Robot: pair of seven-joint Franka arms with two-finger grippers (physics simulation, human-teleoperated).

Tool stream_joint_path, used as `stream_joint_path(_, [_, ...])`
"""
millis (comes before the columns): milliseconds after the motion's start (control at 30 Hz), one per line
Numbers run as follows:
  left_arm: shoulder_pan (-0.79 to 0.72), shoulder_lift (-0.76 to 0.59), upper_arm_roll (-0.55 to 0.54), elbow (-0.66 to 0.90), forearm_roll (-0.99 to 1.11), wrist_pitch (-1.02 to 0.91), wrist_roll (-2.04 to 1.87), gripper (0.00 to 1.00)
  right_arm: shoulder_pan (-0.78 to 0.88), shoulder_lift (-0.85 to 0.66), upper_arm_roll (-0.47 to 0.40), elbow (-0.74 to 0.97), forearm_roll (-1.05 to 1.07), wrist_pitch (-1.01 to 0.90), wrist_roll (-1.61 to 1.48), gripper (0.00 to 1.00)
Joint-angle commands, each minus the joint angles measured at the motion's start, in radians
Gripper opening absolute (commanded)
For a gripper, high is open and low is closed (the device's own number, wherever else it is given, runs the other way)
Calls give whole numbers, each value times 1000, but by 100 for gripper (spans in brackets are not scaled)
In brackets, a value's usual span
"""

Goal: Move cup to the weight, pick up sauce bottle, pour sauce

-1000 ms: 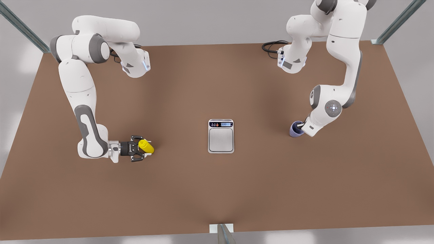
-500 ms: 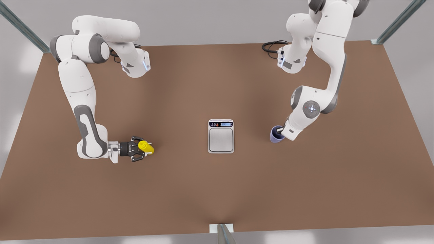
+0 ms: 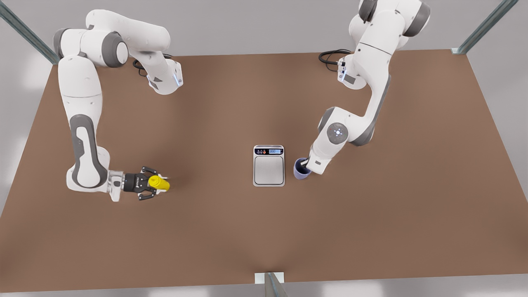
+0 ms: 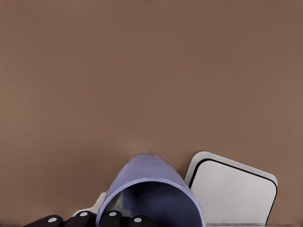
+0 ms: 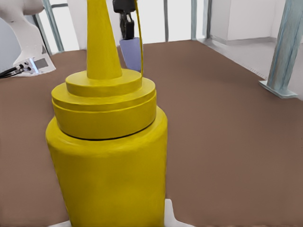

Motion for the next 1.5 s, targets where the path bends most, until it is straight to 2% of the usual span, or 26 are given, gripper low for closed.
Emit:
stream_joint_path(0, [-3,2,-8,7,-79,1,-2,21,-1,-6,-4,2,-8,0,9,58])
stream_joint_path(100, [-11,43,-65,62,-79,1,-99,21,3,-41,-33,29,-77,17,100,58])
stream_joint_path(300, [-129,133,-63,197,-75,1,-260,21,69,-61,-37,117,-243,94,277,58])
stream_joint_path(400, [-146,178,-63,228,-64,1,-278,21,125,-136,-27,95,-476,240,425,58])
stream_joint_path(467, [-148,187,-63,229,-58,4,-275,46,165,-177,-11,46,-585,345,509,58])
stream_joint_path(533, [-148,187,-61,229,-48,4,-275,68,165,-200,55,11,-794,411,664,58])
stream_joint_path(600, [-148,187,-61,235,-48,3,-275,80,165,-222,121,-17,-926,480,791,58])
stream_joint_path(700, [-148,187,-61,236,-48,3,-275,81,189,-239,165,-17,-1019,508,870,58])
stream_joint_path(733, [-146,186,-61,237,-48,3,-274,91,211,-242,165,-15,-1061,514,876,58])
stream_joint_path(767, [-146,184,-60,237,-48,1,-272,93,238,-242,164,-14,-1085,513,874,58])
stream_joint_path(967, [-148,180,-60,237,-48,0,-275,93,310,-243,162,14,-1133,496,880,58])
stream_joint_path(1167, [-143,78,-42,237,-48,-150,-260,94,395,-254,164,19,-1278,490,1008,58])
stream_joint_path(1200, [-143,42,-9,237,-50,-195,-228,96,419,-249,164,29,-1320,487,1067,58])
stream_joint_path(1233, [-141,-43,96,239,-64,-304,-114,100,459,-243,164,43,-1358,474,1146,58])
stream_joint_path(1267, [-140,-99,208,249,-113,-379,13,100,493,-239,164,51,-1380,470,1202,58])
stream_joint_path(1333, [-140,-132,428,321,-147,-557,263,100,559,-202,164,115,-1406,411,1334,58])
stream_joint_path(1400, [-143,-144,547,324,-136,-634,429,100,615,-171,164,161,-1426,376,1440,58])
stream_joint_path(1433, [-144,-173,649,320,-121,-690,558,100,655,-168,164,174,-1449,355,1520,58])
stream_joint_path(1467, [-140,-202,678,321,-64,-695,607,100,680,-164,164,181,-1469,341,1581,58])
